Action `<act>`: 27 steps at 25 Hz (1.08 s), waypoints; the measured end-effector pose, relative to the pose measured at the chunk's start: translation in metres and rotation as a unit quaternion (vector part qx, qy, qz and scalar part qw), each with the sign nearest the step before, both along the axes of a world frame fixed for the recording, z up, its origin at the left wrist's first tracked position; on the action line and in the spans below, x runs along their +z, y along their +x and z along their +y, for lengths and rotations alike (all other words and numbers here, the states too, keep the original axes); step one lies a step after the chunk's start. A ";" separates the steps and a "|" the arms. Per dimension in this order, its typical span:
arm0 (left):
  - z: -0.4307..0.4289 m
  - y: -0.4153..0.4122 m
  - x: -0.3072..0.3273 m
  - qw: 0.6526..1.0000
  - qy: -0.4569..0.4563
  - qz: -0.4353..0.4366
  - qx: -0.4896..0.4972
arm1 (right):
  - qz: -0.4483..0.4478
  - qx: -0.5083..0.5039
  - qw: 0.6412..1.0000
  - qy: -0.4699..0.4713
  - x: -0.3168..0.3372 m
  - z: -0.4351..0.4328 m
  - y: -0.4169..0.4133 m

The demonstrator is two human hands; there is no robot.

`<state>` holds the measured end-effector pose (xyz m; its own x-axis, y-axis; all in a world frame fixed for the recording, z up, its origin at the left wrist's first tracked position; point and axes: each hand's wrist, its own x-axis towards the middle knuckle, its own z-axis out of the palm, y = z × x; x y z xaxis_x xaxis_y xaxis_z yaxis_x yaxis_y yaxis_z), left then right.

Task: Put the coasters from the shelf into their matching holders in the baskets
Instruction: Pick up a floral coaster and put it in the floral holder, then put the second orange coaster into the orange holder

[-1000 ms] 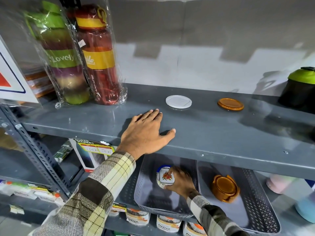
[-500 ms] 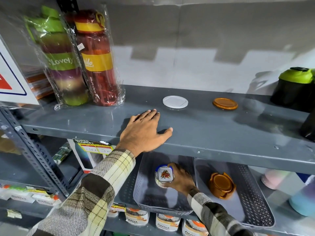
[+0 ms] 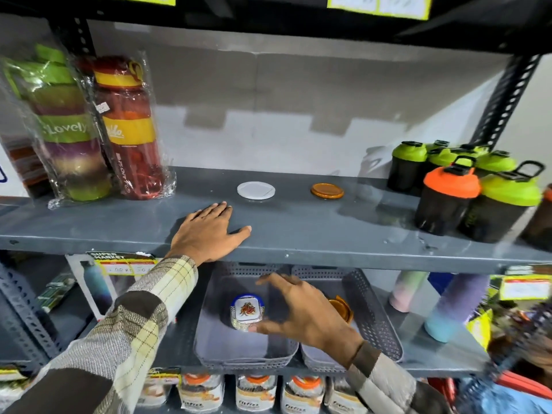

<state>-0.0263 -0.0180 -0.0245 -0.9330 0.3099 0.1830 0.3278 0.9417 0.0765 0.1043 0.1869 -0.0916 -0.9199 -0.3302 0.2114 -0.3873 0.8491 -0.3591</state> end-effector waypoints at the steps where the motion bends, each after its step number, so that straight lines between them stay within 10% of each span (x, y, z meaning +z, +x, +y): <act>1: 0.000 0.000 0.000 1.000 -0.002 -0.003 0.001 | 0.029 0.000 1.000 -0.004 0.014 0.001 0.013; 11: -0.001 -0.005 -0.002 1.000 -0.020 -0.008 -0.002 | 0.311 -0.132 0.940 -0.046 0.115 0.040 0.037; 27: 0.000 -0.002 0.000 1.000 0.016 0.007 0.000 | 0.395 -0.244 0.886 -0.019 0.143 0.073 -0.026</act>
<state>-0.0288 -0.0184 -0.0247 -0.9307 0.3027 0.2053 0.3281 0.9390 0.1032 0.0788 0.2595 0.0516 -0.5120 0.0864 0.8546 -0.1211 0.9777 -0.1714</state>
